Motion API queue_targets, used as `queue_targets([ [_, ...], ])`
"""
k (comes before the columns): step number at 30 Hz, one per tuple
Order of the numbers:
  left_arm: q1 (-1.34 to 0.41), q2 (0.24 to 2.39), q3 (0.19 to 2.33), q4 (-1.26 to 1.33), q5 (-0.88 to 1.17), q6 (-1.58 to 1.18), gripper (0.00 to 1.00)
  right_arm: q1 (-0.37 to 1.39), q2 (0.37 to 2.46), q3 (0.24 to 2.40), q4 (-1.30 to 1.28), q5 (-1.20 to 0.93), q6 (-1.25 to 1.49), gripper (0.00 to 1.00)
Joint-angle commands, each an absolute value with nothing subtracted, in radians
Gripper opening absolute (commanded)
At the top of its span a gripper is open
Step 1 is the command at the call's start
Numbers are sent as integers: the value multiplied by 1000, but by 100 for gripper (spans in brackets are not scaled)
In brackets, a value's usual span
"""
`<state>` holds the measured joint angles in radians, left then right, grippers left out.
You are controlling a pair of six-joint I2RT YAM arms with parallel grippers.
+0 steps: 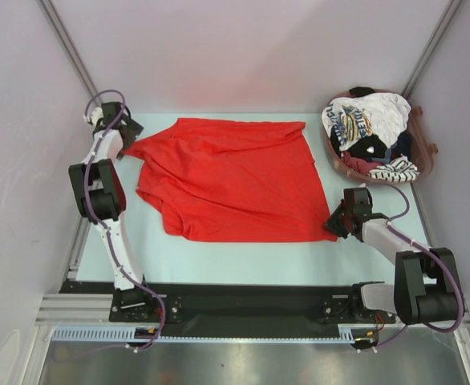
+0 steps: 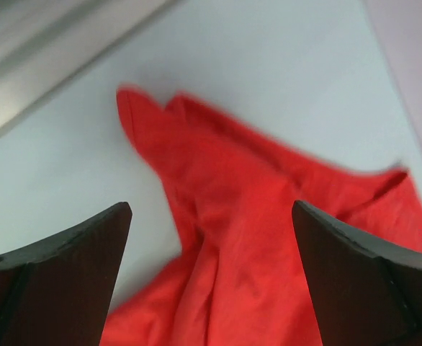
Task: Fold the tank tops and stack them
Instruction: Flatten the tank top out
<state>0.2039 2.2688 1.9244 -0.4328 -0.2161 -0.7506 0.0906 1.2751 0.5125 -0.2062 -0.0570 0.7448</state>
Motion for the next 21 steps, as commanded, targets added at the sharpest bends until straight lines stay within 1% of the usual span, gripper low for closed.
queue_targets([
  [1,155,2047,1754,-420,-169,-755,100,129,1233,561,-290,-2,703,23],
  [2,146,1954,1688,-398,-164,-755,100,135,1218,574,-302,-2,704,24],
  [3,137,1901,1548,-340,-164,-756,100,137,1204,577,-311,-2,710,24],
  [4,120,1850,1476,-312,-154,-753,100,140,1192,578,-322,-2,712,25],
  [5,112,1751,1412,-292,-156,-752,100,140,1165,580,-330,-2,710,26],
  [6,103,1702,1293,-263,-152,-753,100,140,1151,581,-337,-2,709,27],
  [7,83,1653,1237,-246,-141,-736,100,140,1137,583,-351,-2,707,28],
  [8,72,1558,1185,-241,-143,-732,100,137,1123,586,-357,-2,704,28],
  [9,58,1508,1087,-235,-140,-724,100,133,1103,586,-363,24,701,28],
  [11,9,1371,988,-224,-114,-715,100,124,1091,586,-370,18,693,28],
  [12,-23,1326,903,-222,-112,-707,99,120,1089,587,-373,9,690,28],
  [14,-99,1208,824,-224,-106,-695,98,109,1089,584,-374,9,686,28],
  [15,-124,1175,757,-233,-98,-698,96,106,1088,584,-373,11,681,28],
  [17,-175,1100,698,-232,-75,-707,91,91,1091,578,-361,11,669,27],
  [19,-210,1050,618,-219,-45,-727,85,75,1101,578,-344,-17,661,27],
  [21,-236,1028,556,-212,-31,-745,84,54,1112,587,-336,-43,654,27],
])
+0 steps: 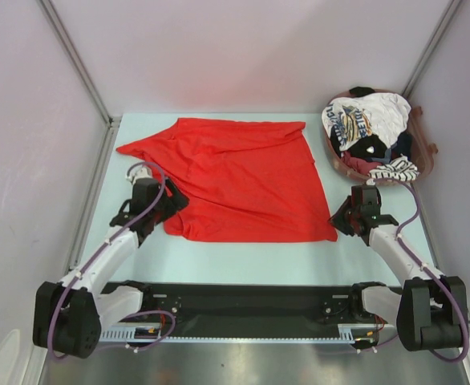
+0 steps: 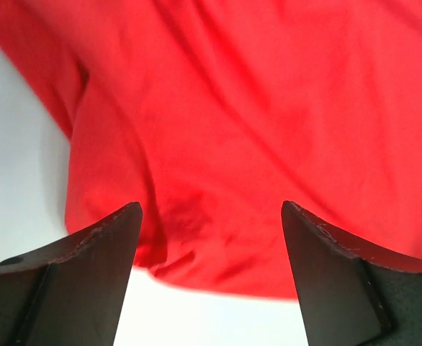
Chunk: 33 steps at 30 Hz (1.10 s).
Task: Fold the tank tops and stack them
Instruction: Flatten the tank top out
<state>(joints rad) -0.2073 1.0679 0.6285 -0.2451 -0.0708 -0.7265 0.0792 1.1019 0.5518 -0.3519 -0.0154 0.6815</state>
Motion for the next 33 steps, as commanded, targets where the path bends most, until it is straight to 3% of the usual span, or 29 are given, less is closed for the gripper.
queue_targets([
  [1,-261,1022,543,-218,-38,-752,84,51,1118,591,-336,-46,652,27],
  [6,-299,993,451,-213,-57,-810,84,48,1123,592,-322,-49,653,26],
  [11,-302,1017,423,-154,-87,-807,72,44,1127,578,-311,-57,650,26],
  [15,-302,1069,443,-117,-66,-781,46,41,1124,569,-322,-57,638,26],
  [20,-313,1098,427,-71,-57,-781,34,18,1098,534,-336,-57,641,28],
  [23,-314,1120,416,-75,-49,-778,5,12,1089,515,-344,-60,644,29],
  [24,-313,1103,416,-89,-66,-782,0,8,1089,512,-354,-57,646,30],
  [28,-313,976,397,-167,-94,-796,0,8,1083,508,-387,-46,646,32],
  [29,-313,947,394,-207,-87,-801,0,8,1078,506,-391,-49,644,33],
  [30,-313,921,390,-228,-83,-805,0,8,1074,499,-402,-46,647,43],
  [33,-313,839,373,-276,-37,-811,0,8,1049,482,-403,-52,653,45],
])
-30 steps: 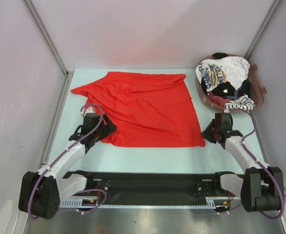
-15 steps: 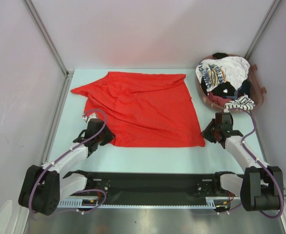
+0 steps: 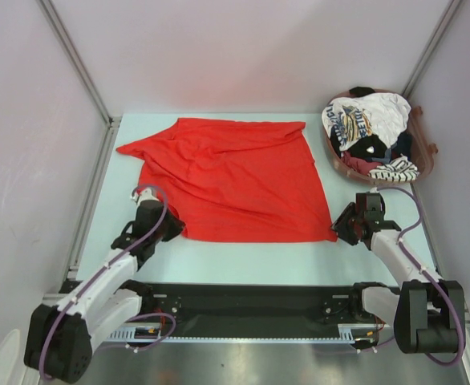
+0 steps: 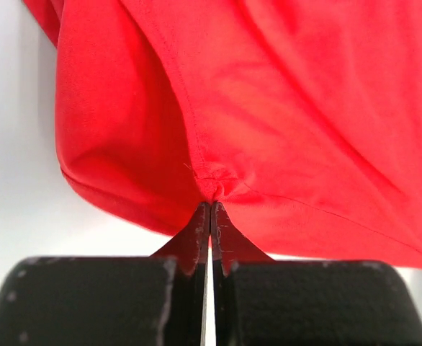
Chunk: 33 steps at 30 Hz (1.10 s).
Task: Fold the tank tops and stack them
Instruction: Flatten the tank top out
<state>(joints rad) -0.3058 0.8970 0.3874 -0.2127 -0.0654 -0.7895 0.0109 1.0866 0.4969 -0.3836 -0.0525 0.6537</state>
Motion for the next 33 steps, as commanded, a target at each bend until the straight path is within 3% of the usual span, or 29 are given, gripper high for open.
queue_targets([
  [1,-313,816,371,-288,-28,-815,0,8,1042,480,-406,-52,657,45],
  [11,-311,713,339,-426,25,-836,0,8,945,420,-454,-66,710,44],
  [17,-290,704,327,-440,41,-833,0,8,1011,403,-397,-38,723,42],
  [20,-258,726,334,-454,35,-830,0,8,1052,417,-383,-22,718,32],
  [22,-236,712,337,-468,23,-836,0,9,1057,423,-394,-2,715,17],
  [24,-218,683,333,-479,15,-853,0,8,1036,419,-414,-2,715,12],
  [28,-190,620,330,-518,-23,-890,0,-26,973,405,-437,64,756,15],
  [33,-172,578,319,-531,-17,-905,0,-37,937,393,-456,64,770,35],
])
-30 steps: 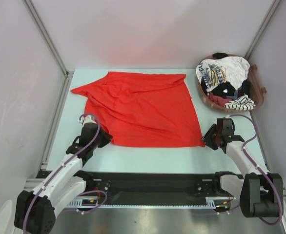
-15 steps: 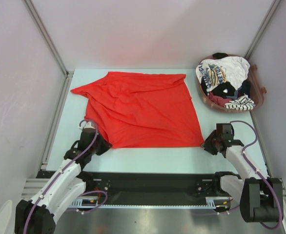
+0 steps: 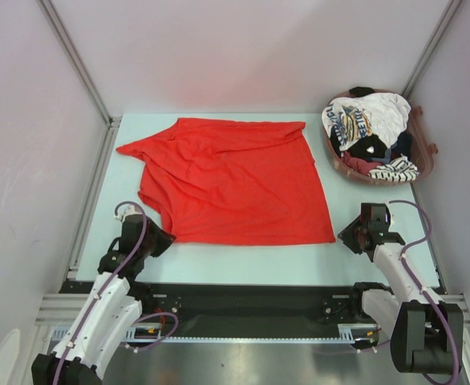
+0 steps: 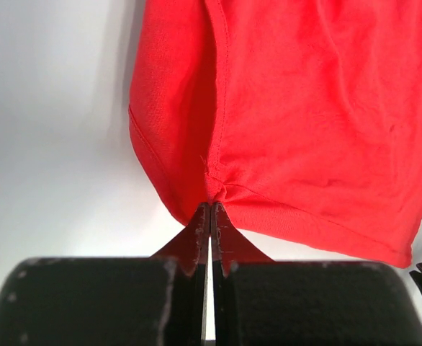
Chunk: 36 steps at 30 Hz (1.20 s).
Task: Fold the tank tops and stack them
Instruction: Flatten the tank top out
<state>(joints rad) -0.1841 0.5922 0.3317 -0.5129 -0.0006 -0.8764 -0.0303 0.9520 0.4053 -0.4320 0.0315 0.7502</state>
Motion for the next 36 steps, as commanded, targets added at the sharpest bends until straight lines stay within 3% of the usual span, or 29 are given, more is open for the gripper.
queue_targets([
  [1,-173,580,316,-522,-9,-904,0,-37,939,393,-457,54,773,37],
  [9,-175,586,264,-482,29,-894,1,-26,939,405,-434,-51,788,48],
  [36,-175,555,256,-466,3,-876,0,63,1130,496,-357,34,834,37],
])
